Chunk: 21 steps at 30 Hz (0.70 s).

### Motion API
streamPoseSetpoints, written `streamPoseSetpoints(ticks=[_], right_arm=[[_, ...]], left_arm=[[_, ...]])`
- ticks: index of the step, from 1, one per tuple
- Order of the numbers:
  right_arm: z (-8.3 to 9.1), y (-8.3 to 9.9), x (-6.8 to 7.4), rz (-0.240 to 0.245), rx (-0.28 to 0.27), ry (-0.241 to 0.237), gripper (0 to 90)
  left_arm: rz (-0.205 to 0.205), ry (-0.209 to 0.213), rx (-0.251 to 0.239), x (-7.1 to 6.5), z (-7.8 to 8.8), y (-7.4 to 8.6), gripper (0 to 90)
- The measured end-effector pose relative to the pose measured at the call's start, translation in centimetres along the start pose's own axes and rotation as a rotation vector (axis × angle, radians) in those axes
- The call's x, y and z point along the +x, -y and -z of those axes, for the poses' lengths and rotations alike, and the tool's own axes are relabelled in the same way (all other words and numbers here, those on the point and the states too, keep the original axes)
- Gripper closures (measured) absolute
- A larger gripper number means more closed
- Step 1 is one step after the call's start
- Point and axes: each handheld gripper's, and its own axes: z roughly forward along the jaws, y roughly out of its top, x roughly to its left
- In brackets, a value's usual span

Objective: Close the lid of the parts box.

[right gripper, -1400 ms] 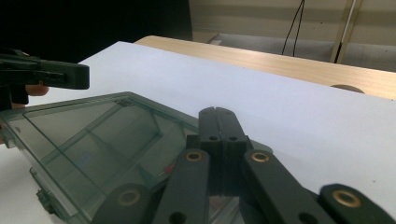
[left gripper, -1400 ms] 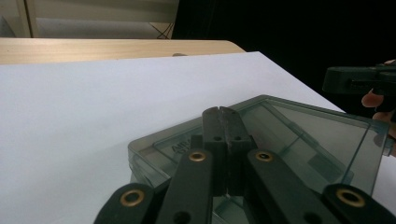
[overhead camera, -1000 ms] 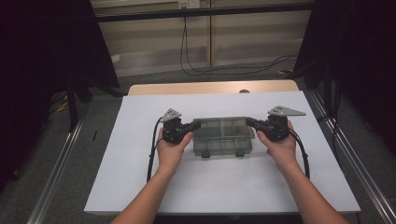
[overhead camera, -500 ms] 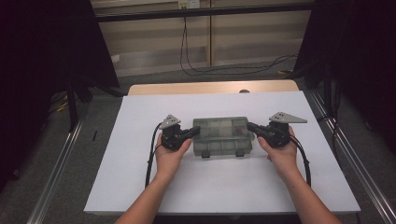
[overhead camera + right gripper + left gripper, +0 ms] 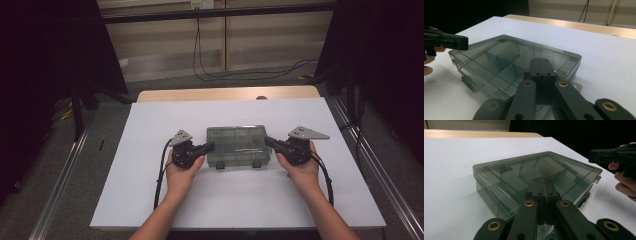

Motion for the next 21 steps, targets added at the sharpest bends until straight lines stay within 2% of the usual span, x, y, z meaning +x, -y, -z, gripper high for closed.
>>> streamPoseSetpoints(ticks=[2,3,4,5,10,15,19,21], right_arm=[[0.0,0.2,0.1,0.003,0.003,-0.002,90.0],[0.1,0.3,0.2,0.000,0.004,0.000,90.0],[0.0,0.4,0.3,-0.007,-0.001,0.001,90.0],[0.1,0.5,0.3,-0.001,0.002,0.000,90.0],[0.1,0.8,0.5,-0.001,-0.001,0.007,90.0],[0.0,1.2,0.6,0.015,0.008,0.008,90.0],[0.0,1.6,0.7,0.003,0.005,0.009,90.0],[0.0,1.7,0.8,0.003,0.006,0.011,90.0]], left_arm=[[-0.004,-0.020,0.009,-0.1,0.2,0.2,90.0],[0.001,-0.003,0.006,0.0,0.2,0.3,90.0],[-0.002,-0.027,0.018,-0.1,0.3,0.4,90.0],[0.001,-0.009,0.010,-0.1,0.3,0.6,90.0],[0.001,-0.026,0.013,-0.3,0.6,1.0,90.0],[0.011,-0.024,0.004,-0.4,0.8,1.3,90.0],[0.011,-0.042,0.005,-0.4,0.8,1.4,90.0],[0.006,-0.032,0.010,-0.4,0.8,1.5,90.0]])
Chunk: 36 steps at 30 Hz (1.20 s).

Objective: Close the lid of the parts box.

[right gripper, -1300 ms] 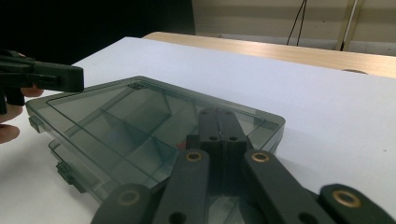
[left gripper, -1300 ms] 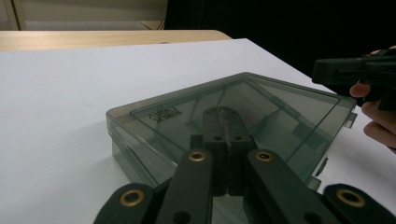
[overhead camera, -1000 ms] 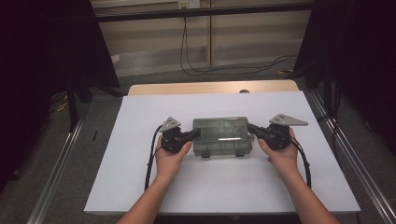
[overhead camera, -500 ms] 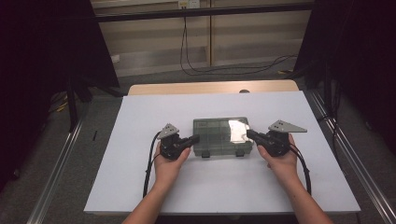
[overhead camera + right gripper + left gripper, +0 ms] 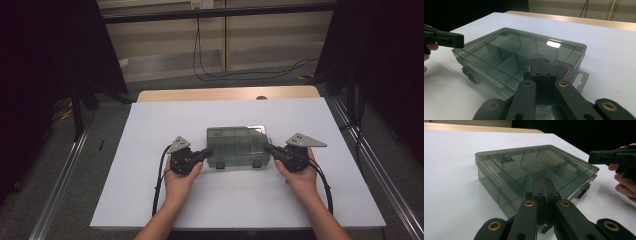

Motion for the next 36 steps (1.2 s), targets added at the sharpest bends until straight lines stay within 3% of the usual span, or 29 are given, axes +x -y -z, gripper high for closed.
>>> streamPoseSetpoints(ticks=[15,20,36], right_arm=[[-0.1,0.9,0.0,-0.006,0.009,0.001,90.0],[-0.2,1.0,0.0,-0.014,0.009,0.009,90.0],[-0.2,1.6,-0.1,-0.004,0.014,0.008,90.0]], left_arm=[[0.004,0.007,-0.002,-0.2,0.0,0.7,90.0],[0.012,-0.019,0.007,-0.3,-0.1,1.0,90.0],[0.004,-0.015,0.005,-0.2,-0.1,1.1,90.0]])
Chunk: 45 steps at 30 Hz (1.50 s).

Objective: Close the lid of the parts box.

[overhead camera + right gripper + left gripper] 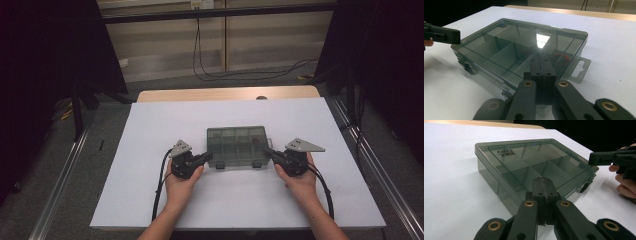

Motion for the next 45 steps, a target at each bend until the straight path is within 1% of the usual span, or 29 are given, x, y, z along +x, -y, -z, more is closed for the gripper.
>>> streamPoseSetpoints(ticks=[1,3,6,8,9,11,13,17,19,20,21,22,24,25,26,27,30,31,34,35,37,40,45], right_arm=[[0.0,0.0,0.0,0.000,-0.005,0.002,90.0],[-0.1,0.1,0.1,0.010,-0.006,0.004,90.0],[-0.1,0.1,0.2,0.013,-0.008,0.008,90.0],[0.0,0.1,0.2,0.010,-0.006,0.000,90.0],[0.0,0.0,0.1,0.018,-0.006,-0.008,90.0],[0.3,0.0,0.0,0.014,-0.016,-0.007,89.9],[0.5,-0.1,-0.1,0.017,-0.029,-0.015,87.2],[1.0,-0.4,-0.4,-0.004,-0.059,-0.027,73.9],[1.3,-0.5,-0.5,-0.003,-0.065,-0.035,65.5],[1.3,-0.5,-0.6,0.006,-0.064,-0.037,61.1],[1.5,-0.6,-0.6,0.008,-0.063,-0.028,56.2],[1.6,-0.6,-0.6,0.010,-0.062,-0.032,51.5],[1.9,-0.7,-0.7,0.010,-0.073,-0.016,37.8],[2.1,-0.8,-0.8,0.013,-0.073,-0.002,25.6],[2.2,-0.8,-0.8,0.013,-0.068,0.007,17.5],[2.3,-0.8,-0.9,0.018,-0.065,0.018,11.5],[2.8,-0.7,-1.3,0.008,-0.065,0.010,1.3],[3.0,-0.7,-1.5,0.007,-0.066,0.014,0.0],[3.6,-0.7,-1.9,0.010,-0.083,0.030,0.0],[3.8,-0.7,-2.0,0.010,-0.083,0.030,0.0],[4.1,-0.7,-2.2,0.013,-0.085,0.047,0.0],[4.6,-0.6,-2.4,0.012,-0.085,0.060,0.0],[5.6,-0.3,-2.9,0.004,-0.093,0.082,0.0]], left_arm=[[0.001,-0.008,0.003,0.0,0.0,0.0,90.0],[0.001,-0.007,0.002,0.0,0.0,0.0,90.0],[0.002,-0.001,-0.001,0.0,0.0,0.0,90.0],[0.002,-0.005,0.001,0.0,0.0,0.0,90.0],[0.002,-0.007,0.001,0.0,0.0,0.0,90.0],[0.003,-0.009,0.001,0.0,0.0,0.0,90.0],[0.002,-0.006,0.001,0.0,0.0,0.0,90.0],[0.002,-0.009,0.003,0.0,0.0,0.0,90.0],[0.002,-0.009,0.003,0.0,0.0,0.0,90.0],[0.001,-0.009,0.002,0.0,0.0,0.0,90.0],[0.000,-0.006,0.001,0.1,0.0,0.0,90.0],[-0.001,-0.009,0.002,0.1,0.0,0.0,90.0],[-0.002,-0.013,-0.001,0.0,-0.1,-0.1,90.0],[-0.003,-0.013,0.000,0.0,-0.1,-0.1,90.0],[-0.004,-0.013,0.000,0.0,-0.1,-0.1,90.0],[-0.005,-0.013,0.000,0.1,-0.1,-0.1,90.0],[-0.006,-0.012,0.000,0.1,-0.1,-0.1,90.0],[-0.006,-0.012,0.001,0.1,-0.1,-0.1,90.0],[-0.008,-0.013,0.001,0.1,-0.1,-0.1,90.0],[-0.008,-0.012,0.001,0.1,-0.1,-0.1,90.0],[-0.009,-0.012,0.002,0.1,-0.1,-0.1,90.0],[-0.011,-0.014,0.002,0.1,-0.1,-0.1,90.0],[-0.012,-0.015,0.003,0.0,0.0,-0.1,90.0]])
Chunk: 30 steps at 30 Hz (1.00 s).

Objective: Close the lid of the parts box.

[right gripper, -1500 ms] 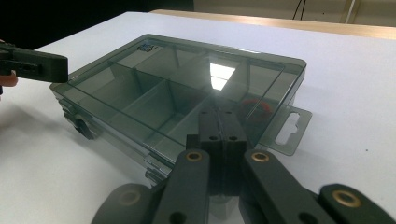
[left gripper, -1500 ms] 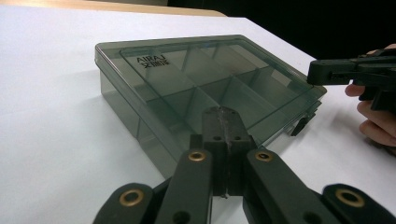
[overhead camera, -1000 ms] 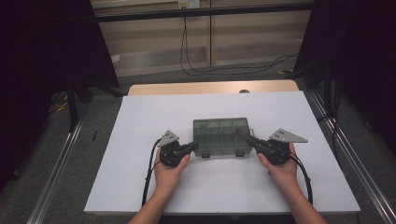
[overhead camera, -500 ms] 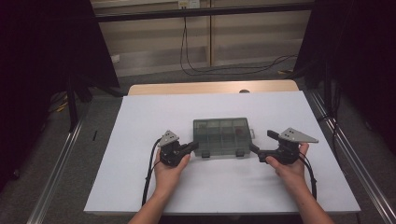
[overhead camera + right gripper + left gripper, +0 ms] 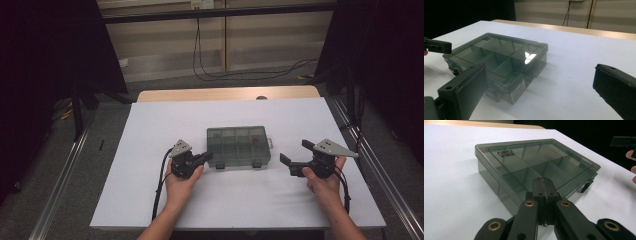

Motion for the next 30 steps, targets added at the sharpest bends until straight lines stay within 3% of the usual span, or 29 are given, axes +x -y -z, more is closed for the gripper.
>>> streamPoseSetpoints(ticks=[28,30], right_arm=[[4.0,1.1,-2.6,-0.022,0.010,0.079,0.0],[3.9,1.2,-2.7,-0.027,0.014,0.077,0.0]], left_arm=[[-0.019,-0.010,0.003,-0.1,0.1,-0.1,90.0],[-0.014,0.006,0.002,0.0,0.3,-0.2,90.0]])
